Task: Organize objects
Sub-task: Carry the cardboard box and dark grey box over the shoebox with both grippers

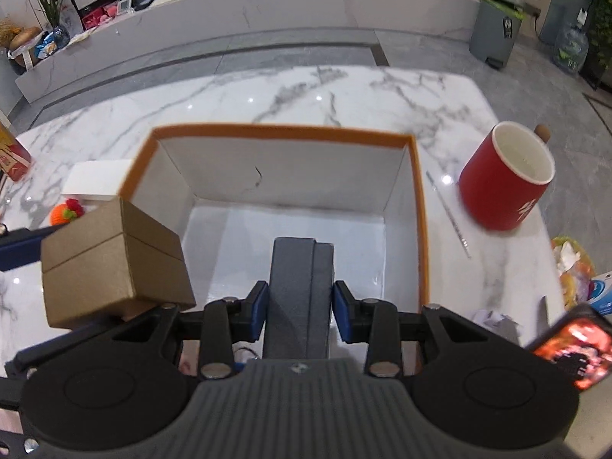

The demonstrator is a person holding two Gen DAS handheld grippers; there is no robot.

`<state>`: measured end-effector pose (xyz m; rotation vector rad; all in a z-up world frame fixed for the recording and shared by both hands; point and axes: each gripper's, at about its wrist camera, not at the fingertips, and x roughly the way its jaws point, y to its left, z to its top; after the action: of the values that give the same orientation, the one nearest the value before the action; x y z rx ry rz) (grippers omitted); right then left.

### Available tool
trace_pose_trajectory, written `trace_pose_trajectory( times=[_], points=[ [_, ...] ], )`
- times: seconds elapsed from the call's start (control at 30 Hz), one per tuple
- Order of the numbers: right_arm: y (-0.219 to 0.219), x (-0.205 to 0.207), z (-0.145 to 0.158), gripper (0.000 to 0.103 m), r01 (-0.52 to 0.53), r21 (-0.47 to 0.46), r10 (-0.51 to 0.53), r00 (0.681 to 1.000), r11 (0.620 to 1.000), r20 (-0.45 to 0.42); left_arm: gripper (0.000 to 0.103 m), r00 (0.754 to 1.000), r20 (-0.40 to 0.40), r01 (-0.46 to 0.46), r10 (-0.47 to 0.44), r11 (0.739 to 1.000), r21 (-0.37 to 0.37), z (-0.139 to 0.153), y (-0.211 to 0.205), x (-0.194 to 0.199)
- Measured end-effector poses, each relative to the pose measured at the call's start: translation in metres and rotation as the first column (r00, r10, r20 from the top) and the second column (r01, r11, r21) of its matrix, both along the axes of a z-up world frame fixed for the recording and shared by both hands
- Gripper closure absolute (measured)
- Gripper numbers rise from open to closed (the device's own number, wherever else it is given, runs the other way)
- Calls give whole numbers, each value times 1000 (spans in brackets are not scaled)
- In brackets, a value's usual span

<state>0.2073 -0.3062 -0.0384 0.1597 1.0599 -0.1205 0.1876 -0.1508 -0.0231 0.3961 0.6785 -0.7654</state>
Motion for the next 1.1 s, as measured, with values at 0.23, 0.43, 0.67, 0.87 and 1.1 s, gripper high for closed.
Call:
trace_pose_trajectory(
  times=[0.23, 0.43, 0.67, 0.87, 1.1],
  points=[
    [-8, 8, -24, 65, 10, 90, -4, 998, 996, -64, 40, 1000, -13, -6, 7, 1000, 22, -12, 3, 10],
    [-1, 11, -26, 65, -25, 45, 29, 995, 999, -95, 40, 1000, -10, 7, -7, 999, 36, -19, -1, 9],
    [10, 4, -11, 56, -145, -108, 135, 986, 983, -95, 40, 1000, -20, 24, -24, 999, 38, -20, -5, 9],
    [7, 6, -11, 76, -232, -209, 201, 967, 950, -159, 40, 999, -38, 35, -34, 999, 31, -21, -8, 10],
    [3, 9, -8, 79, -291, -223, 250, 949, 930, -194, 40, 998, -36, 53, -51, 997, 52, -27, -19, 15]
  ],
)
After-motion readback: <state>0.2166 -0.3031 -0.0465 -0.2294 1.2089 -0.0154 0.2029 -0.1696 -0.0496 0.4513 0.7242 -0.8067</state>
